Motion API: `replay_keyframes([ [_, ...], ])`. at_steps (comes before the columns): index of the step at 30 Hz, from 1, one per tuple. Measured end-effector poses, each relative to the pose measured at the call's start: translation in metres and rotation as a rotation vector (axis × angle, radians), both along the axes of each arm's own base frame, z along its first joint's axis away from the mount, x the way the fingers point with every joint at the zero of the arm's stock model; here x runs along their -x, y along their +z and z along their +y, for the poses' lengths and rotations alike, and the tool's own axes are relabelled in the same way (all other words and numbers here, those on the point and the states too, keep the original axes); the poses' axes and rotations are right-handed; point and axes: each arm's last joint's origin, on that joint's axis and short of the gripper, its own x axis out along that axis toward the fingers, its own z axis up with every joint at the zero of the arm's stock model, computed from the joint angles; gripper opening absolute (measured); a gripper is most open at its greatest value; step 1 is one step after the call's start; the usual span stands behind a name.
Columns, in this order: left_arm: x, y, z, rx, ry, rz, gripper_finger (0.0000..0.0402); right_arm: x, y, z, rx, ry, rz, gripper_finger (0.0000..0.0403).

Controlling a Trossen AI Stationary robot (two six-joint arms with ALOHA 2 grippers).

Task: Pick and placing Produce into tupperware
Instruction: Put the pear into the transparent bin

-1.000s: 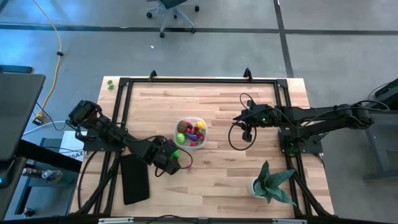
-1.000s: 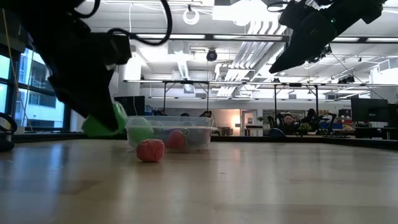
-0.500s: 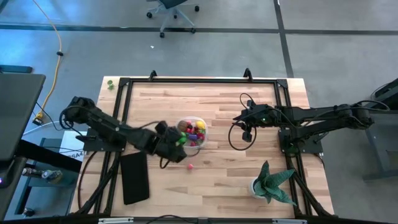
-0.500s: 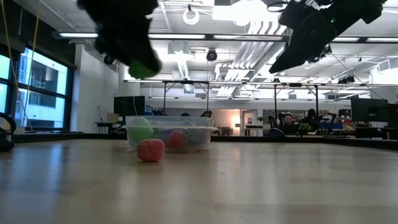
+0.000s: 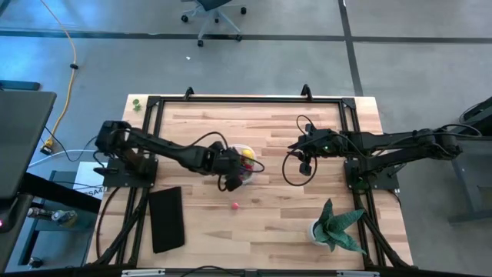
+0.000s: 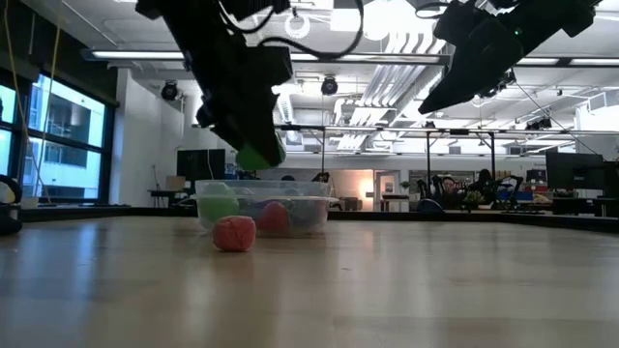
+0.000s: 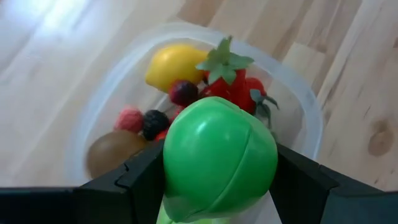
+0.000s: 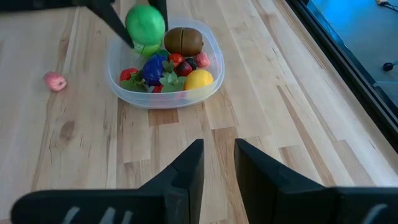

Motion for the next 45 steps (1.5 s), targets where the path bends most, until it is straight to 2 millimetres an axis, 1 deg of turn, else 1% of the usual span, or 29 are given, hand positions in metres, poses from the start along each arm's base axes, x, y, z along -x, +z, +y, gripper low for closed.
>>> replay_keyframes([
  [5,-0.007,-0.016,0.002,0.033,-0.008,0.026,0.0232,0.0,0.0,0.0,0.0,0.0,0.0,0.0079],
  [11,-0.011,-0.025,0.001,0.071,-0.01,0.03,0.0232,0.0,0.0,0.0,0.0,0.0,0.001,0.0079],
  [26,-0.01,-0.026,0.0,0.102,0.0,0.04,0.0232,0.0,0.0,0.0,0.0,0.0,0.0,0.0079],
  [30,-0.011,-0.033,0.0,0.103,0.001,0.062,0.0232,0.0,0.0,0.0,0.0,0.0,0.0,0.0079],
  [40,-0.013,-0.035,0.0,0.095,0.001,0.053,0.0233,0.0,0.0,0.0,0.0,0.0,0.0,0.0079],
  [45,-0.013,-0.035,0.001,0.084,0.001,0.055,0.0252,0.0,0.0,0.0,0.0,0.0,0.0,0.0079],
])
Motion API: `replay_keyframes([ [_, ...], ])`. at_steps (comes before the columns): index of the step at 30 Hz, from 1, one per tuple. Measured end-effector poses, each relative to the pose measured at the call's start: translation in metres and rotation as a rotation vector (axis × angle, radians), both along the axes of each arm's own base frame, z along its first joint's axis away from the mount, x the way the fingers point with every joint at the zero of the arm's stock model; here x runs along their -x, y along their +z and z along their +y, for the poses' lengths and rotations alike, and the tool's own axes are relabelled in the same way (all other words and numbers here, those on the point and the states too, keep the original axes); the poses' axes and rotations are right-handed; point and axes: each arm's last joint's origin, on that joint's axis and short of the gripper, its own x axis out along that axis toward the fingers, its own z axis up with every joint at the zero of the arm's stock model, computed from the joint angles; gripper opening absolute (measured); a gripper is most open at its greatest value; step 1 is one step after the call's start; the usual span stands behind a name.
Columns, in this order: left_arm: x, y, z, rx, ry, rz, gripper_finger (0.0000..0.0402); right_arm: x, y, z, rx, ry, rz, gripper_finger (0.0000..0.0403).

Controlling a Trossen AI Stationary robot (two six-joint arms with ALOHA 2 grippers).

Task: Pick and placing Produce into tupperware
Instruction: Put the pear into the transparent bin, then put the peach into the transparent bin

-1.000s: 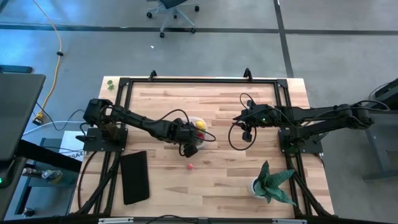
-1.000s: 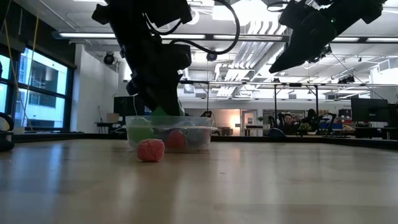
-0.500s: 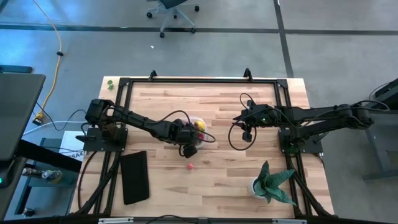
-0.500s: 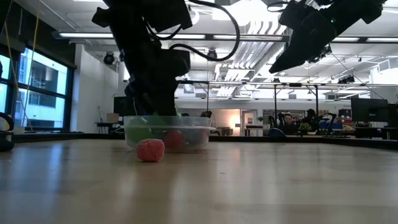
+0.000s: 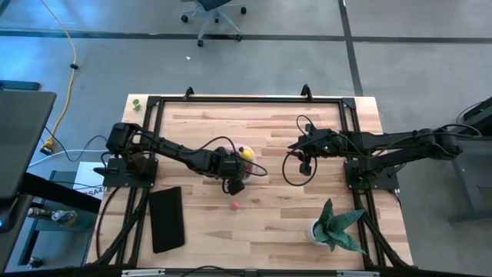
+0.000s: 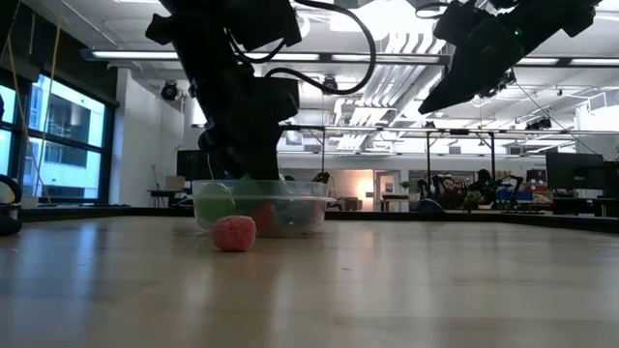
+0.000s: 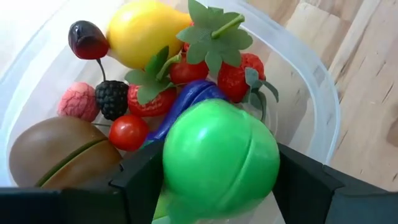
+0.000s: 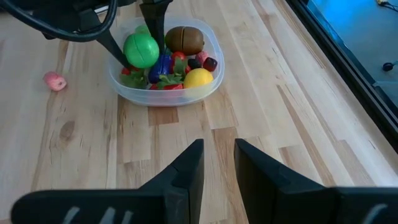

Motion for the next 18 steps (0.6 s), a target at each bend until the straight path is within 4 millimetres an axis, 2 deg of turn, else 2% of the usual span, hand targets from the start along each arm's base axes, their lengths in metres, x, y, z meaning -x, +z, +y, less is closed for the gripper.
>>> replay_keyframes([
  [8,0.0,0.0,0.001,-0.034,-0.028,0.012,0.0286,0.0,0.0,0.0,0.0,0.0,0.0,0.0079],
  [13,0.002,0.011,0.001,-0.062,-0.04,-0.015,0.0277,0.0,0.0,0.0,0.0,0.0,0.0,0.0079],
  [18,0.007,0.03,-0.001,-0.076,-0.059,-0.066,0.0264,0.0,0.0,0.0,0.0,0.0,0.0,0.0079],
])
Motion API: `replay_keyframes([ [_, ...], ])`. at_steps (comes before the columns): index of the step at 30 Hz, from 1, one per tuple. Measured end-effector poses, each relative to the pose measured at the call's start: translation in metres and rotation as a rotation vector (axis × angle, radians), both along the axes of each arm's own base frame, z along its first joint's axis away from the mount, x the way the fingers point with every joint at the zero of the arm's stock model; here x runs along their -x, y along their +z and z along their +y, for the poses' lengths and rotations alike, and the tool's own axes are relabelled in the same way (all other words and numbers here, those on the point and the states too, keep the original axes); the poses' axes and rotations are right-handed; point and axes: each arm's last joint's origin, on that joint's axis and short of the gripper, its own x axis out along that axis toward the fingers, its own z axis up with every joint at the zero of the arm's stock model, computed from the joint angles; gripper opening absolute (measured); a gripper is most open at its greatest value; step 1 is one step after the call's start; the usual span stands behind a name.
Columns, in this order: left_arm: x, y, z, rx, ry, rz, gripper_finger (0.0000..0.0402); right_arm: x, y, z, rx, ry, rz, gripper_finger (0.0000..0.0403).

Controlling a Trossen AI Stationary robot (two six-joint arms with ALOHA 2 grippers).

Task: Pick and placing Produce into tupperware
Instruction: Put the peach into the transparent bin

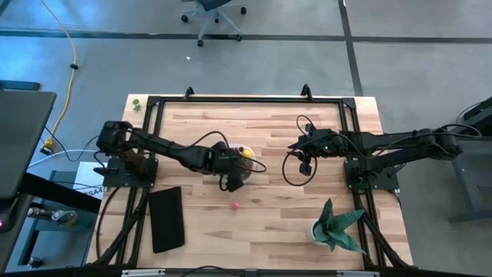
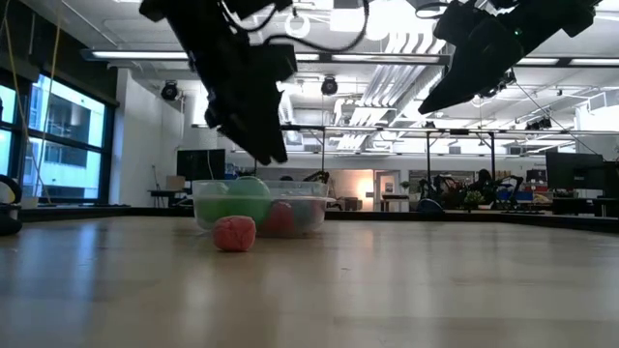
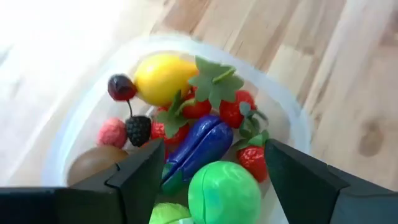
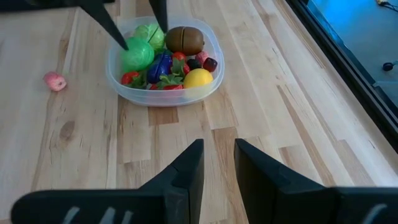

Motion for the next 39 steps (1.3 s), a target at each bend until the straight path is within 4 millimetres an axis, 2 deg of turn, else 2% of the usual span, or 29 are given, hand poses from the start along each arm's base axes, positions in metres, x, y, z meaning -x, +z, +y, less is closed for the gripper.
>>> replay_keyframes([
  [4,0.005,0.013,-0.016,-0.006,-0.068,-0.024,0.026,0.0,0.0,0.0,0.0,0.0,0.0,0.0079],
  [9,0.015,0.021,-0.054,0.007,-0.224,-0.012,0.026,0.0,0.0,0.0,0.0,-0.001,0.0,0.0079],
  [12,0.023,0.017,-0.08,-0.001,-0.309,0.041,0.026,0.0,0.0,0.0,0.0,0.0,0.0,0.0079],
  [14,0.022,0.008,-0.095,-0.024,-0.354,0.053,0.0259,0.0,0.0,0.0,0.0,0.0,0.0,0.0079],
  [20,0.016,-0.011,-0.122,-0.079,-0.494,0.057,0.0259,0.0,0.0,0.0,0.0,0.0,-0.002,0.0079],
  [28,0.002,-0.037,-0.119,-0.025,-0.491,0.073,0.0259,0.0,0.0,0.0,0.0,0.0,0.004,0.0079],
  [30,-0.004,-0.04,-0.115,0.005,-0.5,0.056,0.0259,0.0,-0.001,0.0,0.0,0.0,0.008,0.0079],
  [39,-0.008,-0.047,-0.097,0.118,-0.532,0.106,0.0259,0.001,-0.001,0.0,-0.001,0.0,0.014,0.0079],
])
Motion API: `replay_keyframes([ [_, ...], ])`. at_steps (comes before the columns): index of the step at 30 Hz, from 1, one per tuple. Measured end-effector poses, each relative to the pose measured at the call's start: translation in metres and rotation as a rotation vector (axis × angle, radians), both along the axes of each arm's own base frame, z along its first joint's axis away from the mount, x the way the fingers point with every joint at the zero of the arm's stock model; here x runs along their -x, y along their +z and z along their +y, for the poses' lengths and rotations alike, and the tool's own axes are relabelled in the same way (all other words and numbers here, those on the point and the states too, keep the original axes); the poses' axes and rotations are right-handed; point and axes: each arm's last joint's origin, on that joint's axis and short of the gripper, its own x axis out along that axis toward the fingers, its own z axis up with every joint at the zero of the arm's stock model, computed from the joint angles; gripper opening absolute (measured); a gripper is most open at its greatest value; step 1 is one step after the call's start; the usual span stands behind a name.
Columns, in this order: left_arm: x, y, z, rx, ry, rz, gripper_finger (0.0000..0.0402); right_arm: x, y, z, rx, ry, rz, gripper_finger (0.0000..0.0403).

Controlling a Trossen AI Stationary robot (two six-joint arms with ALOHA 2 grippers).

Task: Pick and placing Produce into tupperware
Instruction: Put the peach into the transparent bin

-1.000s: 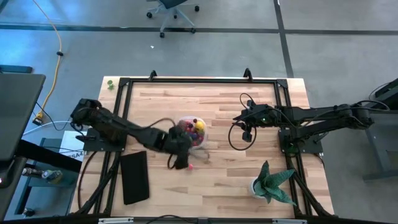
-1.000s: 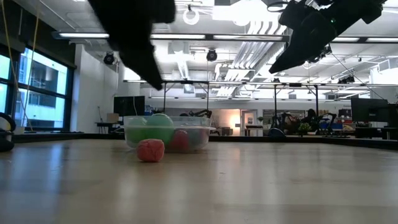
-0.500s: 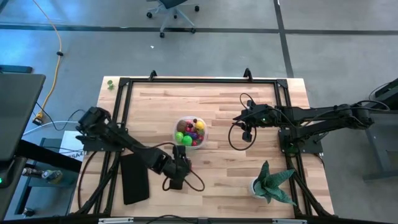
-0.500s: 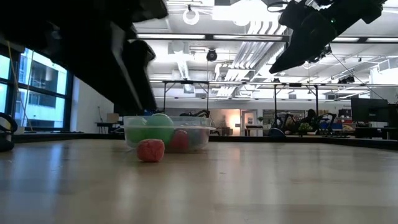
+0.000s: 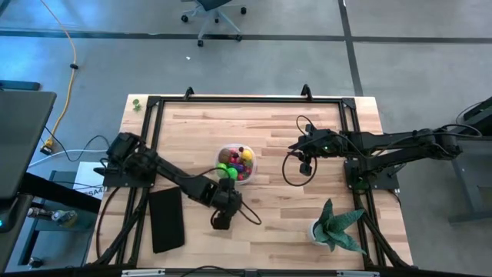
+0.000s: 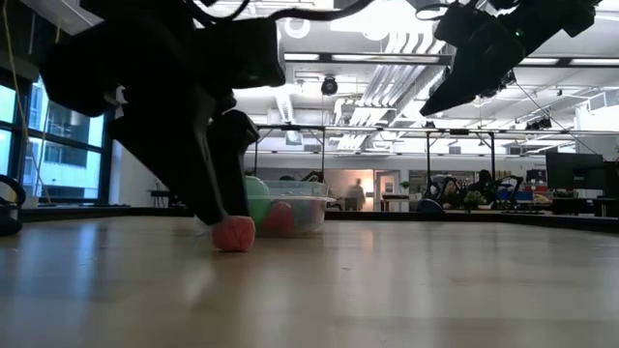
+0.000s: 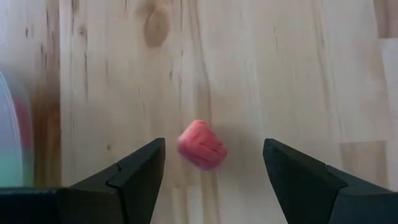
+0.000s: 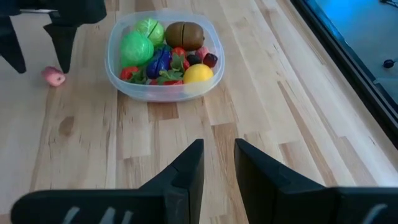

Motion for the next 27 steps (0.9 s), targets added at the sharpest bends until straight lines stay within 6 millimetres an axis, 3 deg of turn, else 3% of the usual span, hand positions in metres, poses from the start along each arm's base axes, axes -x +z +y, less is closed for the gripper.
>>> replay_keyframes([
  [20,-0.007,-0.017,0.007,0.057,-0.02,0.036,0.0259,0.0,0.0,0.0,0.0,0.0,0.006,0.0079],
  [27,-0.008,-0.017,0.007,0.053,-0.017,0.029,0.0217,0.001,-0.001,0.0,-0.001,0.0,0.01,0.0079],
])
